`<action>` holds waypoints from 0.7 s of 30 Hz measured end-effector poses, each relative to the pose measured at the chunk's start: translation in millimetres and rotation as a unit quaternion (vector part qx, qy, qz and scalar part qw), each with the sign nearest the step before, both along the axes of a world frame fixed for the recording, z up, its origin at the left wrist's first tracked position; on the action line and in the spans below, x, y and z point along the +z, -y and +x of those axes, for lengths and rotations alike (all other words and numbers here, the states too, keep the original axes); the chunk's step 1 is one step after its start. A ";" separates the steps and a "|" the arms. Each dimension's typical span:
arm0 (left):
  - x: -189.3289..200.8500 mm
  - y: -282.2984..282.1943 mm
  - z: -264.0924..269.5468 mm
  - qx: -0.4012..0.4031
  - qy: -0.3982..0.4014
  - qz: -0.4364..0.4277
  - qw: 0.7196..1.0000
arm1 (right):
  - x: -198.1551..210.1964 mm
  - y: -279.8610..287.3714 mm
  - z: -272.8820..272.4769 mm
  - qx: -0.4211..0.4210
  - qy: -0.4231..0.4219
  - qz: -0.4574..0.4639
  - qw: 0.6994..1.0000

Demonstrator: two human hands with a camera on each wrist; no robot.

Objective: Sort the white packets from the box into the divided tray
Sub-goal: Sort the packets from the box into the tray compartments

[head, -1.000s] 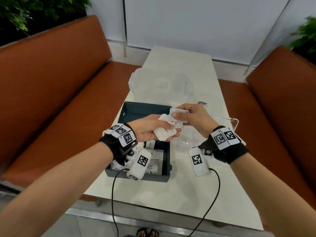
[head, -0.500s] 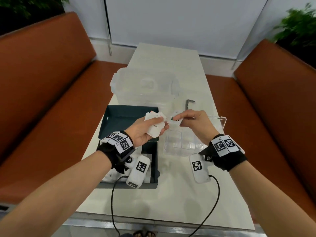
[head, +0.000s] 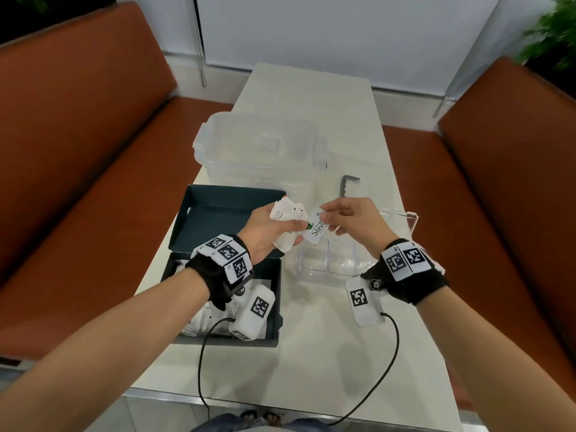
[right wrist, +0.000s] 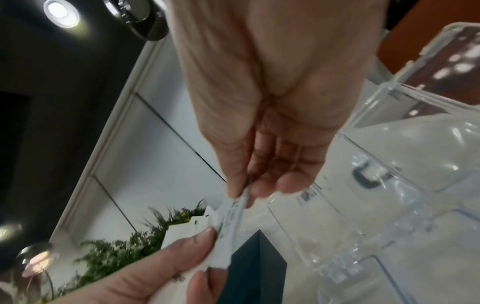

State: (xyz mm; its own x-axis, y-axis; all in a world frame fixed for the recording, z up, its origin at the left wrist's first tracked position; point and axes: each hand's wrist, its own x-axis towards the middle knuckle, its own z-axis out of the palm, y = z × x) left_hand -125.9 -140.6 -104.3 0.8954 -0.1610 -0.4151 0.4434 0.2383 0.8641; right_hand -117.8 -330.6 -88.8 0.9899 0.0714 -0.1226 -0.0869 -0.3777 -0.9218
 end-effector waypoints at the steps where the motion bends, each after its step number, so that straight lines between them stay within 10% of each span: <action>1: -1.3 -1.6 0.3 0.005 0.001 0.006 1.000 | -2.9 1.2 4.4 -0.019 0.016 -0.045 0.999; 11: -11.2 -21.6 3.3 0.040 -0.004 0.017 0.999 | -49.6 -29.7 9.0 0.100 0.005 -0.457 0.884; 21: -19.8 -24.6 -2.5 0.026 -0.007 0.024 0.999 | -65.4 -27.6 10.9 0.190 0.039 -0.614 0.765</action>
State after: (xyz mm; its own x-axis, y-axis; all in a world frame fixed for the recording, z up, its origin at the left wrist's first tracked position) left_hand -128.4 -116.1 -124.0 0.8959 -0.0945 -0.4340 0.4440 0.2202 0.8686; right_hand -106.8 -303.0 -154.2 0.9341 0.2346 -0.2691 0.2816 -0.9475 0.1514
